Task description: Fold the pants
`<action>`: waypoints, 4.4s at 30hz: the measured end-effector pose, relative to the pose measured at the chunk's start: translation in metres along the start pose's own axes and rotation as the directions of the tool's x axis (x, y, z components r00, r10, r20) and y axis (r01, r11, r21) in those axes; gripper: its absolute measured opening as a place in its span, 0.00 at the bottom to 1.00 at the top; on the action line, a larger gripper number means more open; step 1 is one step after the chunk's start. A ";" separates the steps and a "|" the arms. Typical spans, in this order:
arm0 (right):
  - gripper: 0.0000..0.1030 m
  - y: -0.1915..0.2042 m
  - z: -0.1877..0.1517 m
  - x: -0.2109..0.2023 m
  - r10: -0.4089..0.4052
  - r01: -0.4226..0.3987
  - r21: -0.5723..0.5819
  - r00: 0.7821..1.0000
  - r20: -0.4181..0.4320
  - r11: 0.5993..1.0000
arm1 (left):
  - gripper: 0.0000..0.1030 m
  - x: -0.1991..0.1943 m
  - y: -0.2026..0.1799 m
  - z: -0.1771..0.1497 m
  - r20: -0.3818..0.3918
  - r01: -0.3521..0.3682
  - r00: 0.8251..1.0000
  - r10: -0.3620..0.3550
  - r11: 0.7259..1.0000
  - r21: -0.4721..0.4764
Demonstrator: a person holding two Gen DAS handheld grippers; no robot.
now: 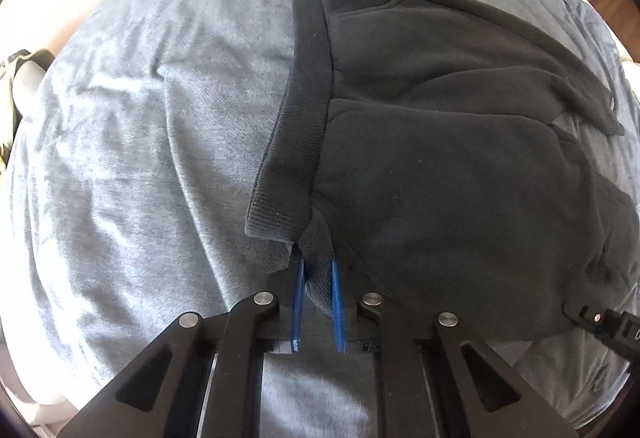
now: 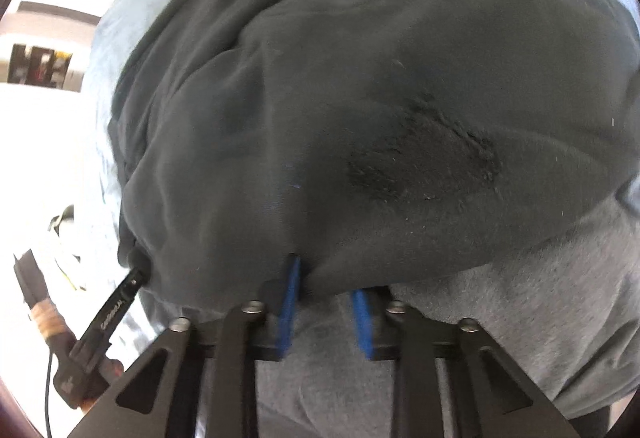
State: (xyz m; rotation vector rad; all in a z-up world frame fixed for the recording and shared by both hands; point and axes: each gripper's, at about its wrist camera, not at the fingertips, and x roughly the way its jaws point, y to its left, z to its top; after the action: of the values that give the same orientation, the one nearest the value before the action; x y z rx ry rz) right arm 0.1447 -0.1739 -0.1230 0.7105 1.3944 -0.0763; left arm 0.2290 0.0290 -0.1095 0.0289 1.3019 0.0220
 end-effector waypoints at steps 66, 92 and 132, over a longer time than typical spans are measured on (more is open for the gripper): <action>0.15 0.129 0.291 0.032 -0.111 0.138 -0.215 0.985 0.130 0.967 | 0.56 -0.001 -0.017 0.221 0.082 0.050 0.994 -0.078 0.954 0.295; 0.15 0.144 0.297 0.044 -0.160 0.208 -0.270 0.969 0.190 0.940 | 0.17 0.055 0.006 0.245 -0.042 0.209 0.978 -0.205 0.941 0.268; 0.46 -0.032 0.167 -0.139 0.024 0.035 -0.189 0.953 0.302 0.981 | 0.38 -0.096 -0.210 0.099 0.002 0.427 0.868 -0.496 0.748 0.508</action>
State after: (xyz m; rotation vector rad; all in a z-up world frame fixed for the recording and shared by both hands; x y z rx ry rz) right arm 0.2460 -0.3314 -0.0081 0.5084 1.0918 -0.0514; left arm 0.2986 -0.1851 0.0018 0.1416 1.1148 -0.7391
